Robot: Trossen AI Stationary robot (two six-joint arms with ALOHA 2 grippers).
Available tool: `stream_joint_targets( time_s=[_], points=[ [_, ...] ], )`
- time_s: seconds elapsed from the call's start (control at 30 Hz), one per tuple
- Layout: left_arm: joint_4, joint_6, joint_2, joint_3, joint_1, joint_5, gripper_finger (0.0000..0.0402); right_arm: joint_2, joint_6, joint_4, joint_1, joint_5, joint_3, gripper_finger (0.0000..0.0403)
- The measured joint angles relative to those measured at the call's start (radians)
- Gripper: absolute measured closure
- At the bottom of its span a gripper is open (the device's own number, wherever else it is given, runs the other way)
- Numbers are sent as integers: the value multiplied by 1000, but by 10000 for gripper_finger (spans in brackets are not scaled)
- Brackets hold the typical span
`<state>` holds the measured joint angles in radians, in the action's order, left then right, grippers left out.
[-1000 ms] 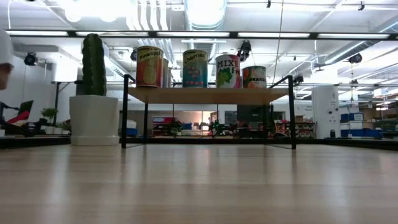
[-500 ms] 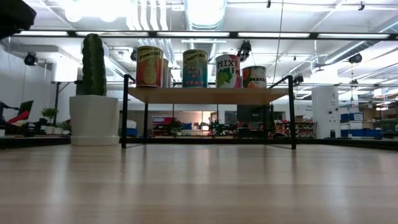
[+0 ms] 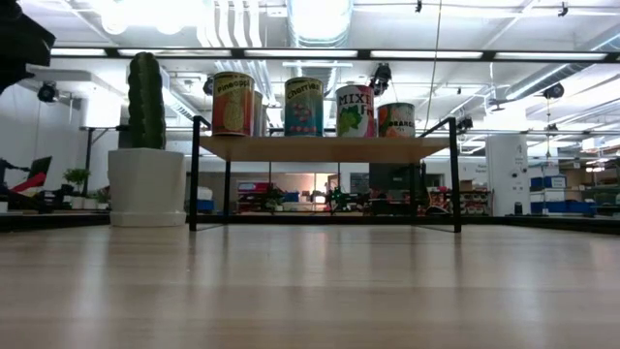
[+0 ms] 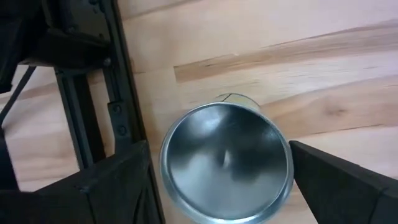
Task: Pick and place cans onto a shelf
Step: Put the large canned oranges on the shelf
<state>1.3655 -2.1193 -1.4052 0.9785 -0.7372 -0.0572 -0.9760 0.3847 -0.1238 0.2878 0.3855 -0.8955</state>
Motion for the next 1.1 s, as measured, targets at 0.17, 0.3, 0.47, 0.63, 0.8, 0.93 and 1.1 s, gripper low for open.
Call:
stream_joint_targets(
  time_s=[0.17,0.3,0.47,0.63,0.8,0.93,1.1],
  points=[
    [-16,0,0,-7,0,-29,40,0,-4,0,0,0,0,392],
    [-32,0,0,-14,0,-49,44,0,-7,-1,0,0,0,392],
    [-93,0,0,-54,0,-49,66,0,-9,-8,0,0,0,392],
    [-109,14,0,-58,0,-50,99,0,-11,-10,0,0,0,392],
    [-107,106,-1,13,9,-61,101,0,-11,-19,0,0,0,392],
    [-109,259,-1,131,37,-151,90,0,-11,-21,0,0,0,392],
    [-114,613,-35,376,127,-309,93,0,-11,-21,0,0,0,392]
  ],
)
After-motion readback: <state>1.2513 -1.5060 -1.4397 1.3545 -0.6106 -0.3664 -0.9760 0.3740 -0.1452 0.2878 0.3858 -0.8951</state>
